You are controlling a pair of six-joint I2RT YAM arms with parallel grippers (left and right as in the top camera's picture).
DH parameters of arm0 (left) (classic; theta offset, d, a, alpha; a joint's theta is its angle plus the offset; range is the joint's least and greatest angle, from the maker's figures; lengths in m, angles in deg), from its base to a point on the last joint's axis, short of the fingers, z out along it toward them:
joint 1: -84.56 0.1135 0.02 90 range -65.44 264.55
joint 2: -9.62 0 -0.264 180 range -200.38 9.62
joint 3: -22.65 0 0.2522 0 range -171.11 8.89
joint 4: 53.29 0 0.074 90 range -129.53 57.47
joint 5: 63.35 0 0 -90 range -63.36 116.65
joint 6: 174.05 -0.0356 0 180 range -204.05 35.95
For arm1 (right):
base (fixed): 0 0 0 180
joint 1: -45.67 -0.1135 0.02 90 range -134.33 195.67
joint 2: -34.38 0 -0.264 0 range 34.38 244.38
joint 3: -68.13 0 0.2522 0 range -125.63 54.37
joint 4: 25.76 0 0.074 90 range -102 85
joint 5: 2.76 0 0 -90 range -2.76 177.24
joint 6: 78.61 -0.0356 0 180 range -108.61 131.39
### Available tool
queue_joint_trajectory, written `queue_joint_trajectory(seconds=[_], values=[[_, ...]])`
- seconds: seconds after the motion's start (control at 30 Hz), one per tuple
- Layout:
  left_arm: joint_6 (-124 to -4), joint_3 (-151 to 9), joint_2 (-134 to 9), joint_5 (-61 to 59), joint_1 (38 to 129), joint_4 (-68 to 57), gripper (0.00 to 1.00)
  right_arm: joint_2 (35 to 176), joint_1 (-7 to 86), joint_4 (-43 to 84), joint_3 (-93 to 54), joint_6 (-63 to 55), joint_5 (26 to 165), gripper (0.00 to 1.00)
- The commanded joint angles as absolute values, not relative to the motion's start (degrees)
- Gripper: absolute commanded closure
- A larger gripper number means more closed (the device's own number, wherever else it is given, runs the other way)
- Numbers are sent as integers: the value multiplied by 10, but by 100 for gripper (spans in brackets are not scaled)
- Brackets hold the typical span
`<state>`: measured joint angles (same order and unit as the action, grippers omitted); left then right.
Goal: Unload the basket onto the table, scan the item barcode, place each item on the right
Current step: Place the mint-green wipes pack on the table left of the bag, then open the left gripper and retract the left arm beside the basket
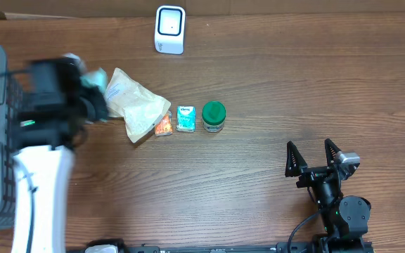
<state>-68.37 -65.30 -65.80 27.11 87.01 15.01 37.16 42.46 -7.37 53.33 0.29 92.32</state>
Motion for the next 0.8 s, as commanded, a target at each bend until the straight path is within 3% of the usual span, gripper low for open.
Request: queue_joint_trajectory(seconds=[0.0,0.2,0.47,0.5,0.53,0.57,0.63,0.77], values=[[-591,-568,-679,397,817,113,96,369,421,-76,539,5,919,0],[-570,-466,-743,407,805,16,96,369,421,-76,539,5,918,0],[-506,-445,-801,451,805,-6,95,369,421,-76,539,5,918,0],[-506,-445,-805,449,805,-9,61,369,421,-76,539,5,919,0],[-506,-445,-807,448,805,-12,38,369,421,-76,539,5,919,0],[-506,-445,-808,444,805,-13,24,369,421,-76,539,5,919,0],[-525,-446,-807,427,805,-12,17,369,421,-76,539,5,919,0],[-572,-484,-780,372,805,9,18,369,421,-76,539,5,919,0]])
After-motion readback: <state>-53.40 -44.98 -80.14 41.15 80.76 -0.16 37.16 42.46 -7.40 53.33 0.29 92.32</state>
